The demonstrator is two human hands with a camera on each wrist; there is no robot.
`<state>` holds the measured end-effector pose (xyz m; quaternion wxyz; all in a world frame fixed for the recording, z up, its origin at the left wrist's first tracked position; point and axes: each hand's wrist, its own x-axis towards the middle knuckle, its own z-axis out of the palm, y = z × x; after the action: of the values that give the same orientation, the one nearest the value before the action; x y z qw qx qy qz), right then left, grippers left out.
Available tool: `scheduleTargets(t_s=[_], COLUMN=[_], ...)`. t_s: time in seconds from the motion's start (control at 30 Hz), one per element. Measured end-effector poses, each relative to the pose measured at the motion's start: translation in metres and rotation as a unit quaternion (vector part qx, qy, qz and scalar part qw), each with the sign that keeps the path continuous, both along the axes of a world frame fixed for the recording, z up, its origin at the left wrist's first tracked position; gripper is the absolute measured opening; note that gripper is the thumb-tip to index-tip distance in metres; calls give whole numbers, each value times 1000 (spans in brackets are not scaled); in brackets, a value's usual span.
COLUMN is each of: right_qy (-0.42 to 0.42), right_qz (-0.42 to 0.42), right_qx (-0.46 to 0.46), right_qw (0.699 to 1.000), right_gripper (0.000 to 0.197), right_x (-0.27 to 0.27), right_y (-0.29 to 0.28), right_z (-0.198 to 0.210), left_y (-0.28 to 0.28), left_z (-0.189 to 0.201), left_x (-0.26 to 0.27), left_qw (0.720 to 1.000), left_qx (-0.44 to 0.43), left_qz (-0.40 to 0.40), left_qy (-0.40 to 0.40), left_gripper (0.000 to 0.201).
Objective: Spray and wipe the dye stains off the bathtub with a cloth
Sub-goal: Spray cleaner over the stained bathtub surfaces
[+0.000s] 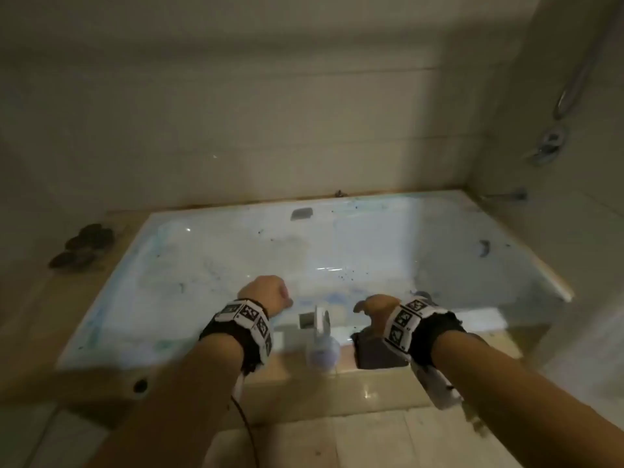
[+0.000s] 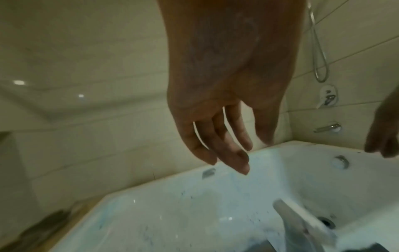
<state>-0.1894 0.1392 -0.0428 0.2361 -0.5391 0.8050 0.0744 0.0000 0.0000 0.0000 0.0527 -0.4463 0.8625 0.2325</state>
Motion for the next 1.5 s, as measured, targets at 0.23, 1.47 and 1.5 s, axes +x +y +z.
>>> scheduleTargets(t_s=[0.23,1.47,1.5], right_qy=[-19,-264,-250], right_qz=[17,-54,-62], right_qx=[77,-141,-146], right_qw=[997,953,955], right_gripper=[48,55,54], right_x=[-14,64,69], right_y=[-29,-222,-233], right_z=[-90,-47,-46], left_y=[2,-203,-208], left_z=[-95,-62,-75], left_x=[-43,49,56], left_qw=[993,927,927], left_qx=[101,176,249], left_qz=[65,178,165], left_qy=[-9,279,227], left_gripper=[41,57,66])
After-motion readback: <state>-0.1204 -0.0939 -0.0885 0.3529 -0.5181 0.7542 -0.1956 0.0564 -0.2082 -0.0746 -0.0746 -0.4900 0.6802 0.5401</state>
